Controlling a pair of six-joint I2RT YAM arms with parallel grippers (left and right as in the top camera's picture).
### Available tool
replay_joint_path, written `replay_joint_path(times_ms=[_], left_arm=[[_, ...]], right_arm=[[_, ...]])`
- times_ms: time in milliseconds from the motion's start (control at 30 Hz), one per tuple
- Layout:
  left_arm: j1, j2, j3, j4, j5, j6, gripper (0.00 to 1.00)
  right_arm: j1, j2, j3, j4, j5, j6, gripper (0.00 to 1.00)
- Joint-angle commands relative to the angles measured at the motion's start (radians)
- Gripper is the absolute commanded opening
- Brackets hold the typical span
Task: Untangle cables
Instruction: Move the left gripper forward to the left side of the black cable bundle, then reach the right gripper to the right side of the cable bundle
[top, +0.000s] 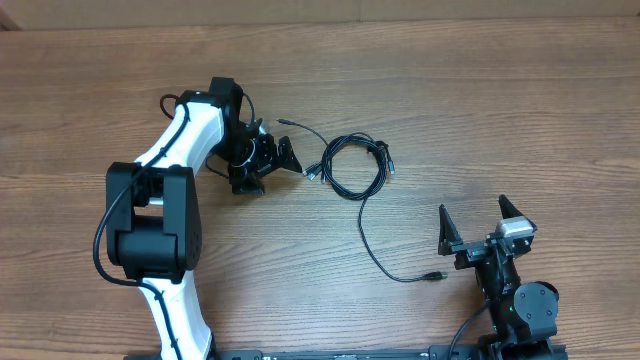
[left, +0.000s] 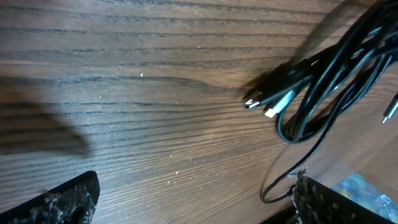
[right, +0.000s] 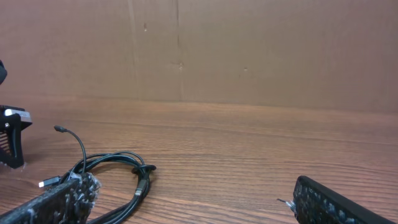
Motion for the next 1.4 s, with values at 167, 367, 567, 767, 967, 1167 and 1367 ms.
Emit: replay_joint_path(times_ms=[167, 367, 567, 767, 967, 1167, 1367], left_arm=[[-0.005, 0.016, 0.021, -0.003, 0.008, -0.009, 1.0], [-0.003, 0.016, 0.021, 0.013, 0.0, -0.009, 0.99], [-0.002, 0.016, 0.021, 0.028, -0.014, -0.009, 1.0], [-0.002, 0.016, 0.021, 0.03, -0.135, -0.009, 1.0], [-0.002, 0.016, 0.021, 0.037, -0.157, -0.009, 0.99], [-0.001, 0.016, 0.021, 0.153, -0.157, -0.01, 0.99], [-0.004, 0.016, 0.02, 0.178, -0.158, 0.074, 1.0]], right_arm=[[-0.006, -0.008, -0.01, 0.005, -0.006, -0.002, 1.0], [-0.006, -0.008, -0.01, 0.005, -0.006, -0.002, 1.0], [-0.006, -0.008, -0.01, 0.006, -0.006, -0.002, 1.0], [-0.006, -0.008, -0.01, 0.005, -0.006, -0.002, 1.0], [-0.006, -0.008, -0.01, 0.006, -0.006, -0.002, 1.0], [-0.006, -0.008, -0.01, 0.006, -0.005, -0.006, 1.0], [-0.006, -0.008, -0.01, 0.005, -0.007, 0.065, 1.0]])
